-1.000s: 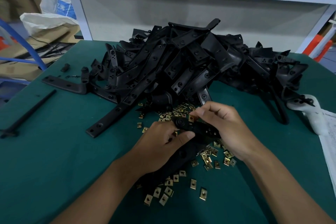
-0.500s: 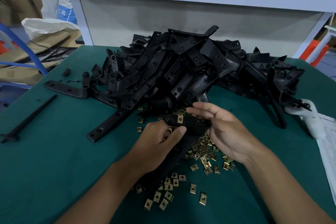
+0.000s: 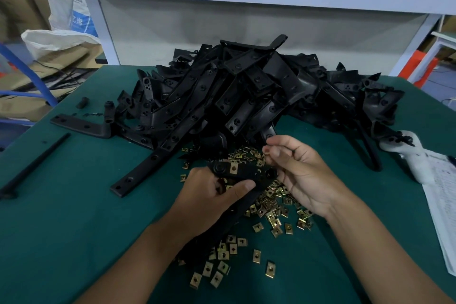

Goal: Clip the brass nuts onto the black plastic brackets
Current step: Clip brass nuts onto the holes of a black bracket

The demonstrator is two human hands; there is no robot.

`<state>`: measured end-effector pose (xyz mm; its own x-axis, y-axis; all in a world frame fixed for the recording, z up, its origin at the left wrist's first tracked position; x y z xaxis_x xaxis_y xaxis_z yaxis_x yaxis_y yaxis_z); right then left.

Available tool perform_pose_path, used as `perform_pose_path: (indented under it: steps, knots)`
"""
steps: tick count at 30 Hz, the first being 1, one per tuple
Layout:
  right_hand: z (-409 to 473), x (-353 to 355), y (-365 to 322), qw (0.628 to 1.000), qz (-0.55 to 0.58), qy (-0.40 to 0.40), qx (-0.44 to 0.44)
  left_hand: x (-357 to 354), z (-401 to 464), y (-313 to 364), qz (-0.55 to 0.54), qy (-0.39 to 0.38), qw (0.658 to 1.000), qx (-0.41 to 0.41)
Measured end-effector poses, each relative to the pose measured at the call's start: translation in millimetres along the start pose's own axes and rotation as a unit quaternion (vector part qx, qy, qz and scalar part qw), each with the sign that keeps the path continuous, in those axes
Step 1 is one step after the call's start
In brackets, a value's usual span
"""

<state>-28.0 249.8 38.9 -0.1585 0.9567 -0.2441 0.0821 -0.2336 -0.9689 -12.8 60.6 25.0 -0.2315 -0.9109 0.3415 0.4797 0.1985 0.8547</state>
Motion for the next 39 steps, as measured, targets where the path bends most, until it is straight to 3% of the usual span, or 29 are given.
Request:
perform_pose_path:
  steps: [14,24,30,39]
  knots:
    - [-3.6,-3.8,-2.8,0.999,-0.035,-0.019,-0.006,-0.8,-0.5,-3.3,-0.01,-0.006,1.0,0.018]
    - [-5.4,-7.6,-3.8,0.992,-0.123,-0.027,-0.003,0.8,-0.9,-6.7,0.017,0.003,1.0,0.015]
    - [-4.7,-4.0,-1.4,0.984,-0.177,-0.019,-0.001,-2.9,0.1,-14.8,0.007,-0.019,0.998,0.055]
    - [-5.4,-5.8,2.6,0.98,-0.196,-0.019,0.001,-3.1,-1.0,-16.9,0.04,-0.008,0.999,0.033]
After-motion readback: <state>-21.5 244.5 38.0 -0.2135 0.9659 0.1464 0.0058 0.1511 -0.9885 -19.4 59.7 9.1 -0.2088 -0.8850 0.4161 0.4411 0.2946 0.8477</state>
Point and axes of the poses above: each hand's wrist, its own z-axis towards the middle knuckle, its own x-axis out of the back of the hand, y = z × x, the point moved 4 cm from there along z, towards the middle knuckle, and after that the axes turned 10 degrees about -z, right-handed, at the moved point
